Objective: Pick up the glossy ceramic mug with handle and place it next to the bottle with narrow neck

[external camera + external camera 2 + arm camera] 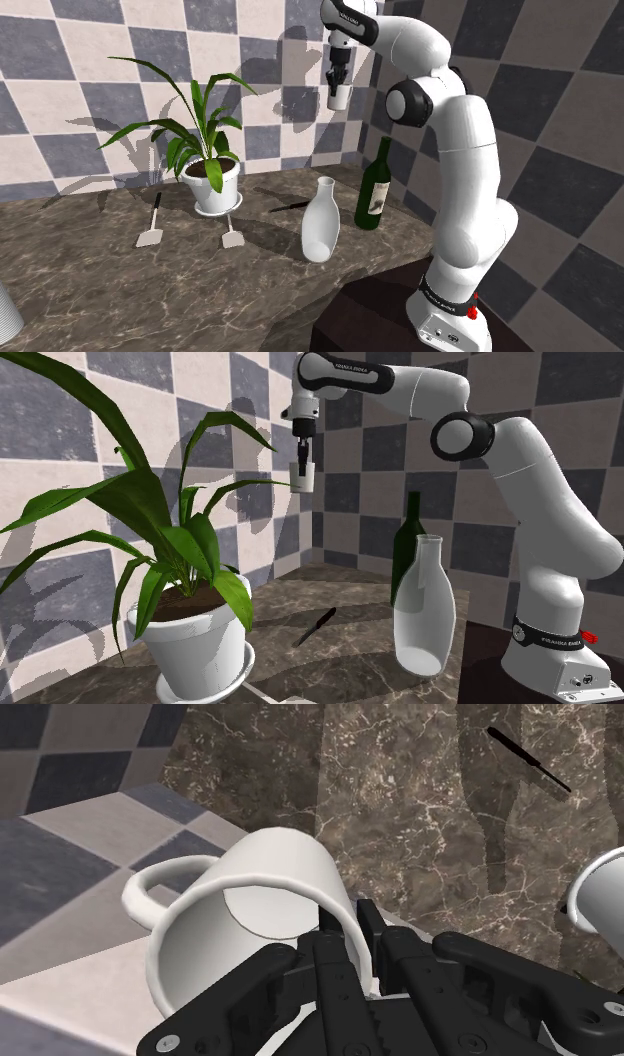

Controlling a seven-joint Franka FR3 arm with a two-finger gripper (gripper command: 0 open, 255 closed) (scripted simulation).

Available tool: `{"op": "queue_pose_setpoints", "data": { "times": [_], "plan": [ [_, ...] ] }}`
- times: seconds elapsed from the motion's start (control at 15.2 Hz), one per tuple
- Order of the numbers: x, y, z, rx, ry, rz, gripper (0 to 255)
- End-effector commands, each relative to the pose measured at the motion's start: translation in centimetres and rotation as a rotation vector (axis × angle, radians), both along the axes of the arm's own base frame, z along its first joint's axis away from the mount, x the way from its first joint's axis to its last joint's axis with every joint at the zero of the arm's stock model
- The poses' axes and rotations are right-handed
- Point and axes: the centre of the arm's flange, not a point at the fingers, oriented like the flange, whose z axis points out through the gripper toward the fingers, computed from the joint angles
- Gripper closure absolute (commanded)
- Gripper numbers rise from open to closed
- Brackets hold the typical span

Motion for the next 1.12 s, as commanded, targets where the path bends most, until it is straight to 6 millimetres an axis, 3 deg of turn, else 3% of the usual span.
{"op": "queue_pose_setpoints", "data": {
  "times": [0.0,0.07,1.06],
  "plan": [
    [0.0,0.1,1.0,0.000,0.001,0.000,255],
    [0.0,0.1,1.3,0.000,0.001,0.000,255],
    [-6.6,18.8,1.4,0.000,0.001,0.000,255]
  ]
}}
